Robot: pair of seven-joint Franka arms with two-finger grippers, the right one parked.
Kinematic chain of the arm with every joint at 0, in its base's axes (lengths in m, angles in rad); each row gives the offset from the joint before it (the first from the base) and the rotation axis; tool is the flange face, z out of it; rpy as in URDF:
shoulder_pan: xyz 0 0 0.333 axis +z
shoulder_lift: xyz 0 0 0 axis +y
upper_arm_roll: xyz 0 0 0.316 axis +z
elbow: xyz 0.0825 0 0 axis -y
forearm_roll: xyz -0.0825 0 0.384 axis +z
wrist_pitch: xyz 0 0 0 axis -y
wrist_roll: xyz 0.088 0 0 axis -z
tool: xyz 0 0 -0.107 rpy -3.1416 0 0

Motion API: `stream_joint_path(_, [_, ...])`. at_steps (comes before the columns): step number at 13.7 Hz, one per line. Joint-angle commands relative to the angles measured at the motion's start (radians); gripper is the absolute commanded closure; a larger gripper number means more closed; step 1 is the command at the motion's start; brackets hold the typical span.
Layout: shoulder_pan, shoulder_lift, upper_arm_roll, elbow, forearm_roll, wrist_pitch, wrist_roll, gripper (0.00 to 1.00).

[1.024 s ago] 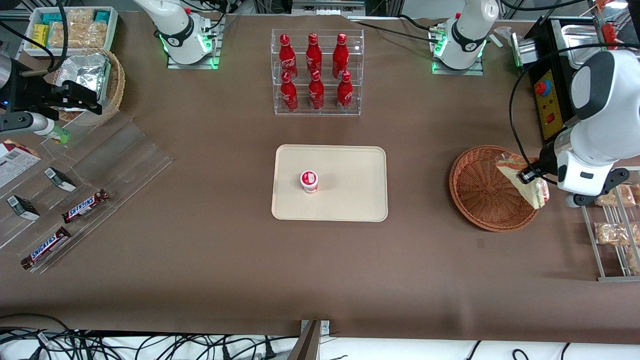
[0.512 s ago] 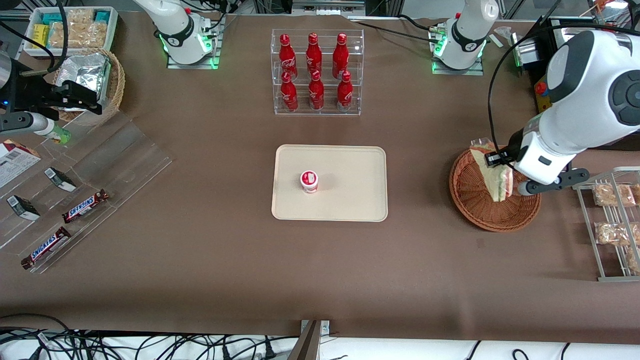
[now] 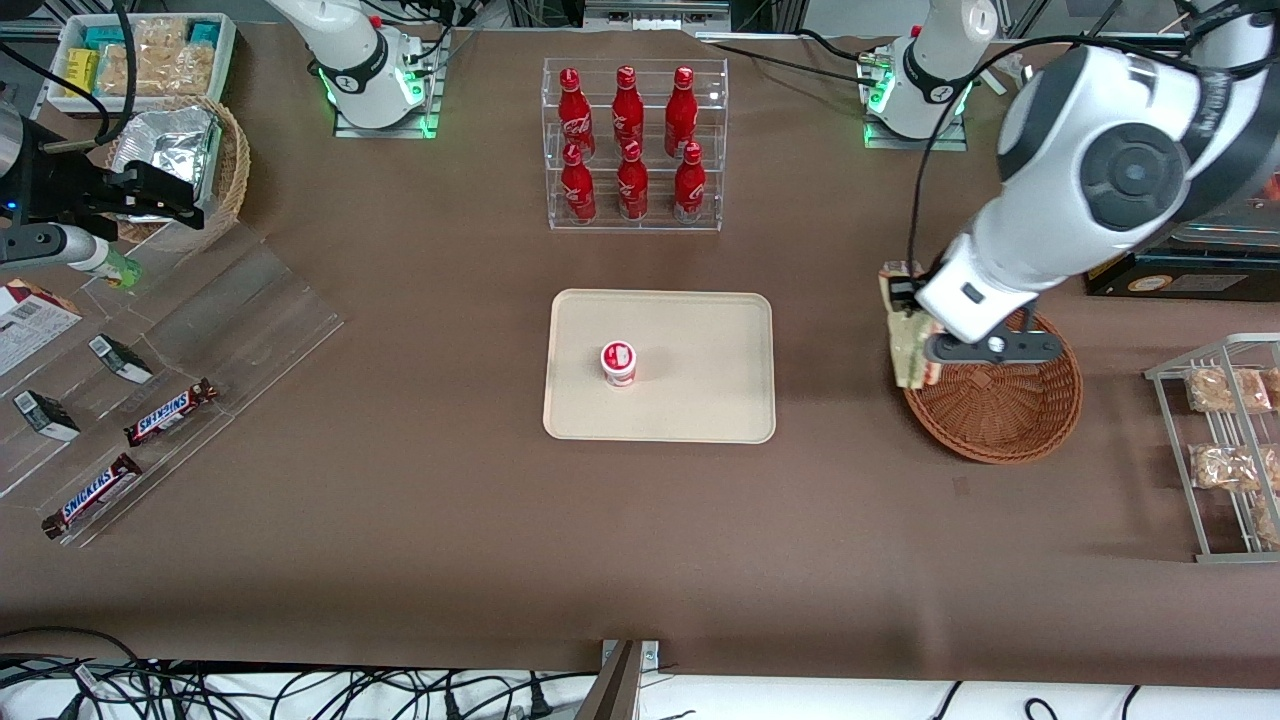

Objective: Place sandwich from basket to tray
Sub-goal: 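Carry the sandwich over to the cream tray beside the cup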

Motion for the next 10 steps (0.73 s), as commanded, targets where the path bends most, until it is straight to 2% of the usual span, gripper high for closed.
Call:
stream_joint_path(1, [-0.040, 0.053, -0.039, 0.029, 0.025, 0.046, 0.058, 1.00])
stream_joint_path(5, [-0.146, 0.140, -0.038, 0.017, 0.028, 0.114, -0.008, 0.95])
stream_joint_path(10, [-0.201, 0.258, -0.039, 0.009, 0.093, 0.221, -0.144, 0.89])
